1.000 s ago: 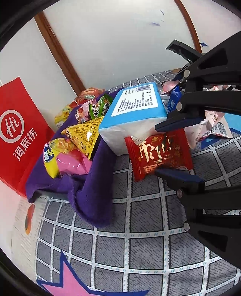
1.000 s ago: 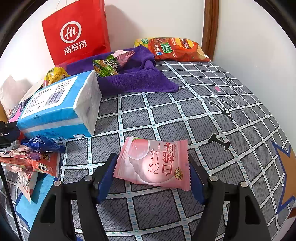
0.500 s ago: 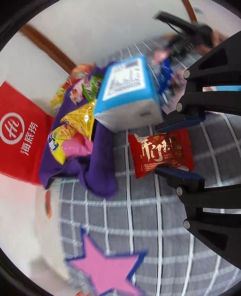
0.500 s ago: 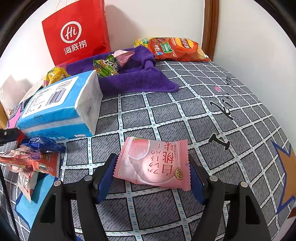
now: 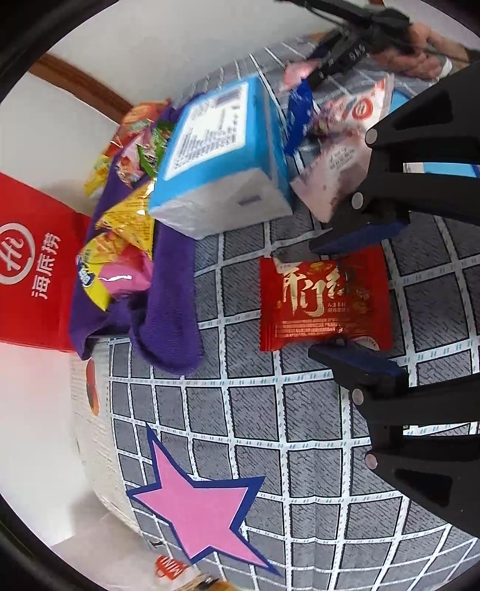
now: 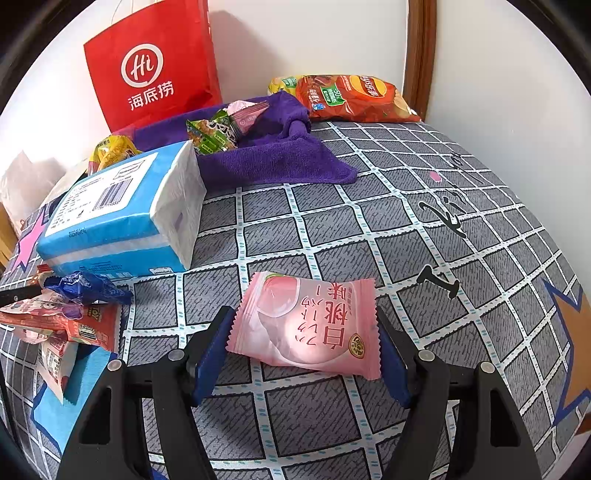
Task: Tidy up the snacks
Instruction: 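Grasp the red candy packet with left tool while right tool holds pink candy, then carry red candy with left tool while right tool carries pink candy to purple towel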
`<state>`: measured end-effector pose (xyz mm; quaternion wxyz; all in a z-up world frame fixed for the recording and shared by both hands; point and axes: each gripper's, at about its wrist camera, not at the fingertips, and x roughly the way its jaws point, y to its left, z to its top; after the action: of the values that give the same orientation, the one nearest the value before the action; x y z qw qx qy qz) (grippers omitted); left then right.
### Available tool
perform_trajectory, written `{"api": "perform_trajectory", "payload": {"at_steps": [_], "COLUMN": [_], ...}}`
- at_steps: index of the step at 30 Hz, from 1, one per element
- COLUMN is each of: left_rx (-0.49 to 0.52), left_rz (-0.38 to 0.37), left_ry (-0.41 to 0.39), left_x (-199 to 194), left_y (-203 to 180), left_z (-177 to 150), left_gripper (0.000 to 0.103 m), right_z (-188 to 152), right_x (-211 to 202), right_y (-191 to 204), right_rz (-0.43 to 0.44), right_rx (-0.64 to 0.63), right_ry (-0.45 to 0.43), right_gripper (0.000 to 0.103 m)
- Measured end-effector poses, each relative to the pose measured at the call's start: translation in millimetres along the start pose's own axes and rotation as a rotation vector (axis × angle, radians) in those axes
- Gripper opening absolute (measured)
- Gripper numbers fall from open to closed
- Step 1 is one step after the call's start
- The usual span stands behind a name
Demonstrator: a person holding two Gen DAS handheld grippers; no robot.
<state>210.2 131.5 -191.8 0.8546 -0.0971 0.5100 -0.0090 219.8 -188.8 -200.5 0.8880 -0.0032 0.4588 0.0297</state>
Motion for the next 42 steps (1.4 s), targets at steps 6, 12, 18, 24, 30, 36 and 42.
{"api": "perform_trajectory", "payload": {"at_steps": [6,12,18,24,30,36,42], "left_rx": [0.06,0.057,0.066,0.07,0.062,0.061,0.071], "left_rz": [0.103,0.12,0.16,0.171,0.156,0.14,0.147], "left_ry": [-0.043,-0.113,-0.205,-0.203,-0.205,-0.203,-0.199], "left_x": [1,-5,-6,-7,-4,-4,-4], "left_y": [-15,-17,-19,-19,-20,-19,-22], "left_z": [-7,-21,-32,-33,-32,-32,-31], "left_gripper": [0.041,0.04,0.043,0.043,0.043,0.047,0.047], "right_z": [-1,-2,-2,-3,-3,-2,-2], "right_x": [0,-4,-3,-1,-1,0,0], "right_y": [0,-3,1,3,4,5,7], "right_rz": [0.001,0.02,0.01,0.021,0.022,0.016,0.012], "right_rx": [0.003,0.029,0.005,-0.011,-0.016,-0.022,-0.036], "right_ry": [-0.001,-0.012,-0.005,0.0,0.001,0.003,0.007], "right_gripper": [0.073,0.067,0.068,0.072,0.073,0.073,0.075]}}
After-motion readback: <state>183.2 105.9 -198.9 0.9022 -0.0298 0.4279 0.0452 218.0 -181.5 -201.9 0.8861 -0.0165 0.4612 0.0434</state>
